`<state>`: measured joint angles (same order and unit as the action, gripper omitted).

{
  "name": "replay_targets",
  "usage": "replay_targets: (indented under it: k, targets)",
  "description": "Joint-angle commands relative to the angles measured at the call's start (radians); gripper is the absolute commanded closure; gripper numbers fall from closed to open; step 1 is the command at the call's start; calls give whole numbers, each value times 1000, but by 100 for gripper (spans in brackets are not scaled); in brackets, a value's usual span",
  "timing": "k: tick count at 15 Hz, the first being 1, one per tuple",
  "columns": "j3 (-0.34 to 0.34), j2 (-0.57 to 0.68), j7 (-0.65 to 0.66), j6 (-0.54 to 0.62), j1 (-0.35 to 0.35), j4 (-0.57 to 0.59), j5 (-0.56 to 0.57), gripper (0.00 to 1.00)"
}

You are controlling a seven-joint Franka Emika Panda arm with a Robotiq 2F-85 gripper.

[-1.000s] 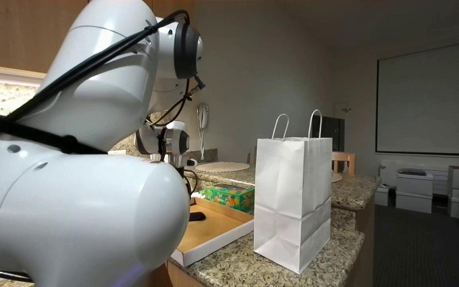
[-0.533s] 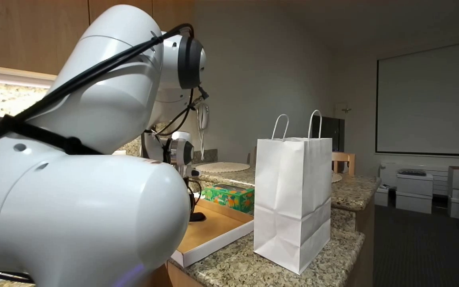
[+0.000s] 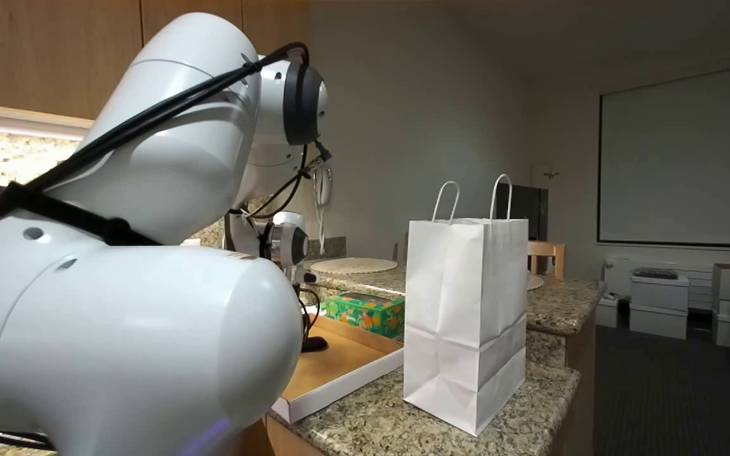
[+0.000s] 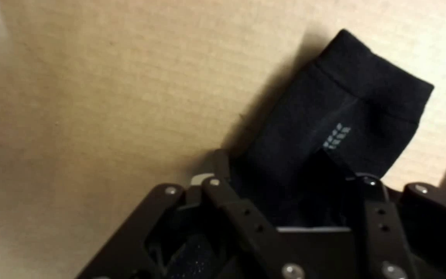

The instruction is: Put the socks inside the white bag

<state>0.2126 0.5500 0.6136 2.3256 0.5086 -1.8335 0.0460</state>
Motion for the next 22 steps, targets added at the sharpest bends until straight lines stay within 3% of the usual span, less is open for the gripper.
replay_targets:
  k: [1, 4, 8, 13, 22]
  targets:
    - [-28, -14, 31, 2, 20, -15, 5, 71]
    - [-38, -28, 37, -18, 17, -21, 4, 91]
    - [-51, -73, 48, -39, 16, -51, 13, 98]
    - [-30, -212, 18, -188, -4, -73, 7, 93]
    - [42, -507, -106, -625, -58, -33, 31, 93]
